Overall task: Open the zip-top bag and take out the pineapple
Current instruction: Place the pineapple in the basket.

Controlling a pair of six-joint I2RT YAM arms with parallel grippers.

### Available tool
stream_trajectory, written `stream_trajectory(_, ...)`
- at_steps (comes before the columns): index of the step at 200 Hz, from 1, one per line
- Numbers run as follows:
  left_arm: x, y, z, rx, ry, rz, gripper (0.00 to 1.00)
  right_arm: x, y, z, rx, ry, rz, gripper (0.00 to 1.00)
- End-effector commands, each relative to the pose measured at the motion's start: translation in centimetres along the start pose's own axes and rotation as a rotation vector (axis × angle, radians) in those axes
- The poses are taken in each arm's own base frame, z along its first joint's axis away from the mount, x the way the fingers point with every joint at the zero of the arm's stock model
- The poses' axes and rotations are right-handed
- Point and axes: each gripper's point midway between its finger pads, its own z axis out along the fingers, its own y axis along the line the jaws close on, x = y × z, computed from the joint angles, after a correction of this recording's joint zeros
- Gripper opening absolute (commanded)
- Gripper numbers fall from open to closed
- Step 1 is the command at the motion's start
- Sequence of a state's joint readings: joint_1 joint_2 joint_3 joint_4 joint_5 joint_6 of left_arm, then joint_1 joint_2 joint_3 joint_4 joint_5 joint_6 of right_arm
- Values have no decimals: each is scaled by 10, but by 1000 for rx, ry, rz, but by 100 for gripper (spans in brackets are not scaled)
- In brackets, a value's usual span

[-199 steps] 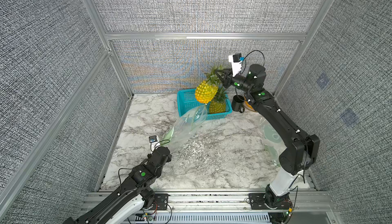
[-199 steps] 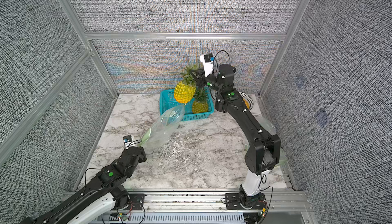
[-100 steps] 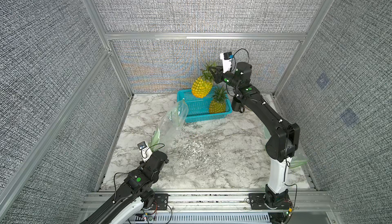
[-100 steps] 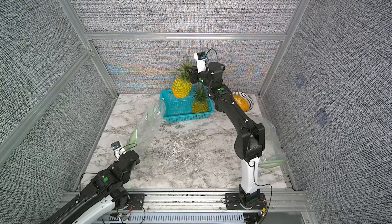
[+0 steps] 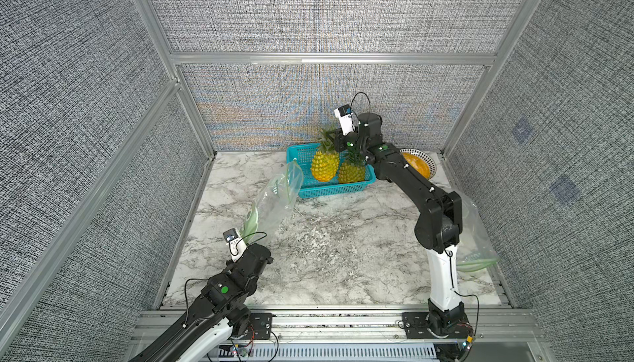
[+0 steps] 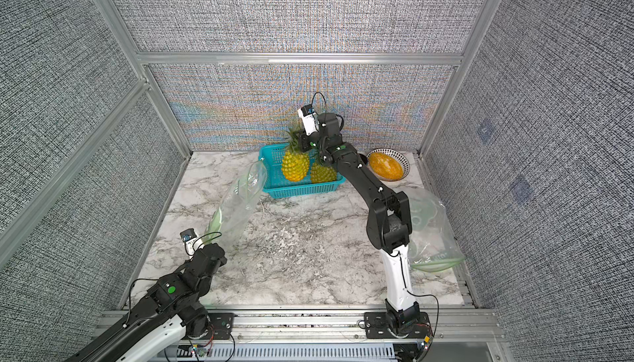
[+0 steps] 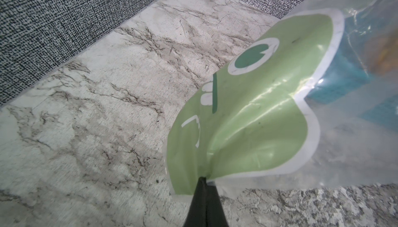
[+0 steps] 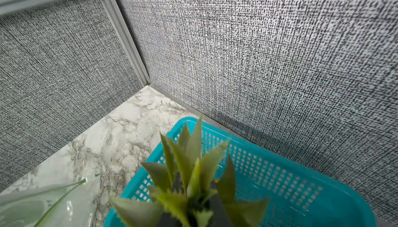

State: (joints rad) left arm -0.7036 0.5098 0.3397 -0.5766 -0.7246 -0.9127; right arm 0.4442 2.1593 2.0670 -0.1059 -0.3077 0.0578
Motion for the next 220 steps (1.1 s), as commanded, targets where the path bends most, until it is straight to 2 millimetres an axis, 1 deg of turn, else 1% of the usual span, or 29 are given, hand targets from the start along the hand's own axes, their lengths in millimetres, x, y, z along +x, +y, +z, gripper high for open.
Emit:
stream_trajectory(1, 1, 0, 1, -1, 1, 10, 0, -10, 9, 2, -10, -46, -63, 0)
stream_trajectory(26, 3, 0, 1, 0, 8, 11, 0, 7, 15, 11, -8, -5, -86, 0)
stream_trajectory(50, 2, 0, 1, 2, 5, 10, 0, 18, 19, 16, -3, 18, -102, 0)
stream_trajectory(87, 4, 0, 2, 2, 10, 11, 0, 33, 23, 21, 7, 46, -122, 0)
stream_trajectory(146, 4, 0, 2, 7, 9, 14, 0, 46, 25, 23, 18, 69, -119, 0)
stream_trajectory(165, 4, -1, 1, 10, 10, 13, 0, 45, 26, 22, 12, 66, -112, 13)
stream_trajectory(175, 4, -1, 2, 10, 10, 16, 0, 42, 28, 20, 9, 59, -108, 23)
stream_trajectory(183, 4, -1, 1, 10, 9, 14, 0, 40, 29, 19, 5, 51, -106, 26)
stream_trajectory(193, 4, -1, 1, 13, 9, 16, 0, 32, 32, 15, 2, 33, -106, 30)
stream_trajectory(211, 3, -5, 1, 30, 11, 27, 0, 18, 35, 6, -3, 1, -104, 41)
stream_trajectory(220, 2, -7, 0, 41, 11, 34, 0, 10, 37, 0, -6, -19, -104, 45)
